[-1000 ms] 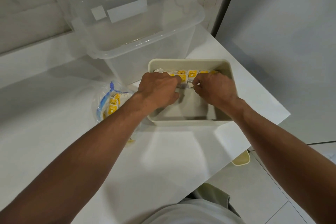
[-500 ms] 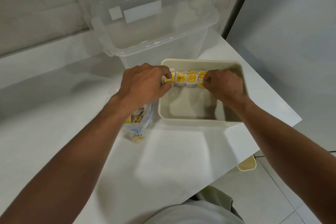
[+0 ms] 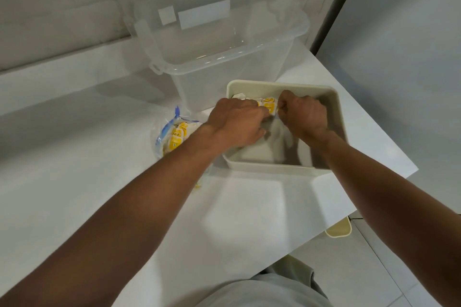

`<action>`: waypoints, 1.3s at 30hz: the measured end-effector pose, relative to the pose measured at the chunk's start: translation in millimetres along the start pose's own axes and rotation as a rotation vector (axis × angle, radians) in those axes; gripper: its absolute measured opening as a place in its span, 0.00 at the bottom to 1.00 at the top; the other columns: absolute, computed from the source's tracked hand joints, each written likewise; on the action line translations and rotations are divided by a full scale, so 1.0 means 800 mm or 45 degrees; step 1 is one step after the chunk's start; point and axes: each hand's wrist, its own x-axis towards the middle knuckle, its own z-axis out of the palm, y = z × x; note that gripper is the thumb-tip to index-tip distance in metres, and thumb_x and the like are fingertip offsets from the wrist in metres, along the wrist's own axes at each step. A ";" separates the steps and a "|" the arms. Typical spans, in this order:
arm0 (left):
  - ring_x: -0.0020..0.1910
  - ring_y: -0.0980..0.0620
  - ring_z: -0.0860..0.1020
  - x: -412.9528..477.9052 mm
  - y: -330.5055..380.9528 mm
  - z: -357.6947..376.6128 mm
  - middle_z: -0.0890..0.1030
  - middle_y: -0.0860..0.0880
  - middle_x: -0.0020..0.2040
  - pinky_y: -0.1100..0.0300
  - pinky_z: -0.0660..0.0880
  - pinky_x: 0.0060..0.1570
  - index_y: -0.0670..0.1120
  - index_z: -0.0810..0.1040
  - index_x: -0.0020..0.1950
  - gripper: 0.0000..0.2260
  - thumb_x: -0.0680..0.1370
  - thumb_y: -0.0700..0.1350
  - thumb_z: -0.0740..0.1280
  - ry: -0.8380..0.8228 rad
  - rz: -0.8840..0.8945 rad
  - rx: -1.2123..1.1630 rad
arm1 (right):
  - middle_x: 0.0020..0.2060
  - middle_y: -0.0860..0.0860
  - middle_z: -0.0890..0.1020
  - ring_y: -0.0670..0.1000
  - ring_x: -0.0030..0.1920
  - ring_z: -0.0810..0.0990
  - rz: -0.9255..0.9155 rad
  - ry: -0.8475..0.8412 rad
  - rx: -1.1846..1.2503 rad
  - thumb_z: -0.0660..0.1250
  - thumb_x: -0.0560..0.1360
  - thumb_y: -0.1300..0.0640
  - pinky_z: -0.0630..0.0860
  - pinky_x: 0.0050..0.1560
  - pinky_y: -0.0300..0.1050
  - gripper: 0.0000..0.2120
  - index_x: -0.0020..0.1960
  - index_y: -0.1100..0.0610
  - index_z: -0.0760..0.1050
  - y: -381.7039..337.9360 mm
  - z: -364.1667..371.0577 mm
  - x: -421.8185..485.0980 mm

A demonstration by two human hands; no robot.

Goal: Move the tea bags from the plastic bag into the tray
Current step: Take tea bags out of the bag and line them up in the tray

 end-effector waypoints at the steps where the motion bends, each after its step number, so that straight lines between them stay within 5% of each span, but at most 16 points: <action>1: 0.58 0.44 0.78 0.009 0.006 0.005 0.79 0.51 0.59 0.56 0.67 0.44 0.55 0.75 0.66 0.17 0.78 0.53 0.61 -0.017 0.011 0.090 | 0.45 0.54 0.84 0.60 0.44 0.82 0.017 -0.061 0.030 0.61 0.77 0.53 0.74 0.41 0.47 0.08 0.54 0.48 0.76 0.002 0.002 0.000; 8: 0.59 0.42 0.78 0.039 0.015 0.030 0.77 0.44 0.63 0.52 0.70 0.58 0.43 0.69 0.71 0.18 0.81 0.43 0.57 -0.154 -0.015 0.490 | 0.49 0.49 0.83 0.56 0.49 0.81 0.024 -0.140 0.121 0.61 0.76 0.58 0.73 0.44 0.44 0.13 0.56 0.44 0.76 0.008 0.003 -0.007; 18: 0.55 0.45 0.80 0.024 0.031 0.023 0.79 0.46 0.60 0.49 0.71 0.61 0.45 0.69 0.70 0.18 0.80 0.43 0.58 -0.104 -0.048 0.440 | 0.49 0.46 0.84 0.55 0.47 0.81 0.061 -0.089 0.251 0.62 0.76 0.57 0.69 0.42 0.43 0.11 0.54 0.44 0.75 0.006 -0.017 -0.013; 24: 0.52 0.45 0.80 0.007 0.025 0.009 0.79 0.48 0.56 0.55 0.67 0.44 0.48 0.74 0.65 0.16 0.78 0.44 0.61 0.010 -0.049 0.339 | 0.49 0.43 0.83 0.52 0.47 0.81 0.095 -0.031 0.363 0.63 0.75 0.55 0.71 0.43 0.42 0.09 0.52 0.45 0.77 -0.003 -0.034 -0.023; 28: 0.54 0.43 0.79 -0.016 -0.001 -0.012 0.78 0.50 0.57 0.55 0.64 0.40 0.56 0.73 0.66 0.16 0.78 0.49 0.60 0.067 -0.145 0.002 | 0.46 0.41 0.83 0.47 0.43 0.80 -0.083 0.005 0.631 0.65 0.74 0.56 0.74 0.45 0.43 0.07 0.51 0.48 0.77 -0.025 -0.054 -0.037; 32: 0.55 0.51 0.77 -0.057 -0.049 -0.031 0.78 0.58 0.54 0.57 0.70 0.45 0.61 0.76 0.62 0.14 0.78 0.51 0.62 0.120 -0.167 -0.286 | 0.39 0.37 0.80 0.39 0.37 0.77 -0.269 -0.031 0.803 0.67 0.74 0.56 0.74 0.46 0.41 0.06 0.50 0.47 0.77 -0.064 -0.069 -0.051; 39: 0.53 0.53 0.78 -0.125 -0.120 -0.031 0.80 0.59 0.52 0.57 0.72 0.45 0.60 0.78 0.60 0.11 0.78 0.49 0.67 0.032 -0.408 -0.280 | 0.40 0.36 0.80 0.32 0.36 0.75 -0.583 -0.124 0.798 0.69 0.75 0.51 0.73 0.42 0.41 0.03 0.49 0.45 0.78 -0.132 -0.083 -0.063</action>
